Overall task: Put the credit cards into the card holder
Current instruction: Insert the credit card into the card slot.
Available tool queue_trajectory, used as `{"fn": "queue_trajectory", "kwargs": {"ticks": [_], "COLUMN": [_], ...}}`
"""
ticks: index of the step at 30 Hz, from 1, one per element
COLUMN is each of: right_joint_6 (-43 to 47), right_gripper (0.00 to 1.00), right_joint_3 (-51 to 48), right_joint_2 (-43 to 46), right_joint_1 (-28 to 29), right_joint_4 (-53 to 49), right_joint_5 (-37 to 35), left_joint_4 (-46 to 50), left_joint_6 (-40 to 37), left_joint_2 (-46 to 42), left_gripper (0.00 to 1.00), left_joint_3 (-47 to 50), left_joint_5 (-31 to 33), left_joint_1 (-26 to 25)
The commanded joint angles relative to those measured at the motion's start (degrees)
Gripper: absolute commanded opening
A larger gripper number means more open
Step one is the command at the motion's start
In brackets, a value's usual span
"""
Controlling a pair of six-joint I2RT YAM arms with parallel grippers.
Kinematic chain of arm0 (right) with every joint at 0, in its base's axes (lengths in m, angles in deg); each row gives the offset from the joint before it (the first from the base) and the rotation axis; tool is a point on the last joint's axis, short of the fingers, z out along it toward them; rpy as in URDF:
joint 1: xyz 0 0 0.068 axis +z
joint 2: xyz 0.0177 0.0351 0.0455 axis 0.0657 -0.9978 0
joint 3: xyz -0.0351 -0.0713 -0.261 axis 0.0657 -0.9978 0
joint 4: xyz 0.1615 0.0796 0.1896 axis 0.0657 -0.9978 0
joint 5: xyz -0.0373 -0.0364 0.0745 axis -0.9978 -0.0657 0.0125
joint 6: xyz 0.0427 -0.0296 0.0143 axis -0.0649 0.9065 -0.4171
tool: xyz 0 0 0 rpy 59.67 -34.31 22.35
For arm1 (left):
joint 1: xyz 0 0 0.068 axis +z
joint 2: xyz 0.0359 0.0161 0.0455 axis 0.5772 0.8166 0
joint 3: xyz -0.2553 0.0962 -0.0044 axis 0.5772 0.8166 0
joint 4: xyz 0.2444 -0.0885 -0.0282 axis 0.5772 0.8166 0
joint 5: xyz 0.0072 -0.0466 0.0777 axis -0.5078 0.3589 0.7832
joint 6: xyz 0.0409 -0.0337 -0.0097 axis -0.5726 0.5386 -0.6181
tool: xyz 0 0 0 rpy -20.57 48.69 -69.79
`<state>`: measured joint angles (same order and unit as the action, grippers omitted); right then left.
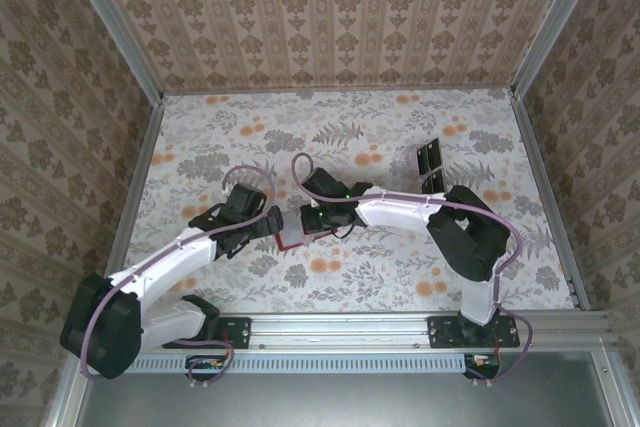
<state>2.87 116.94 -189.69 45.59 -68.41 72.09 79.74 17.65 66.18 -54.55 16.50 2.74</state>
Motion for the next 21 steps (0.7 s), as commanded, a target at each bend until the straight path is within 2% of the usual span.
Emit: {"fn": "queue_trajectory", "kwargs": {"ticks": [1, 7, 12, 17, 21], "right_joint_6": [-1.81, -2.77, -2.46, -2.11, -2.42], "right_gripper": [0.00, 0.00, 0.00, 0.00, 0.00], "right_joint_3": [1.77, -2.62, -7.63, -11.02, -12.60], "right_joint_2": [-2.34, 4.97, 10.16, 10.08, 8.91], "right_joint_1": [0.45, -1.15, -5.10, -9.61, -11.00], "right_joint_4": [0.02, 3.95, 8.41, 14.92, 20.79], "right_joint_5": [1.51, 0.51, 1.50, 7.51, 12.01], "left_joint_4": [-0.10, 1.22, 1.75, 1.36, 2.00], "left_joint_6": [-2.32, -2.10, -0.24, 2.04, 3.63], "left_joint_2": [1.43, 2.73, 2.87, 5.45, 7.64], "left_gripper": [1.00, 1.00, 1.00, 1.00, 1.00], "left_joint_3": [-1.04, -2.23, -1.78, -2.24, -2.87], "left_joint_5": [-1.49, -2.64, -0.65, 1.83, 4.83], "left_joint_1": [0.65, 0.50, -1.07, -3.87, -6.15]}}
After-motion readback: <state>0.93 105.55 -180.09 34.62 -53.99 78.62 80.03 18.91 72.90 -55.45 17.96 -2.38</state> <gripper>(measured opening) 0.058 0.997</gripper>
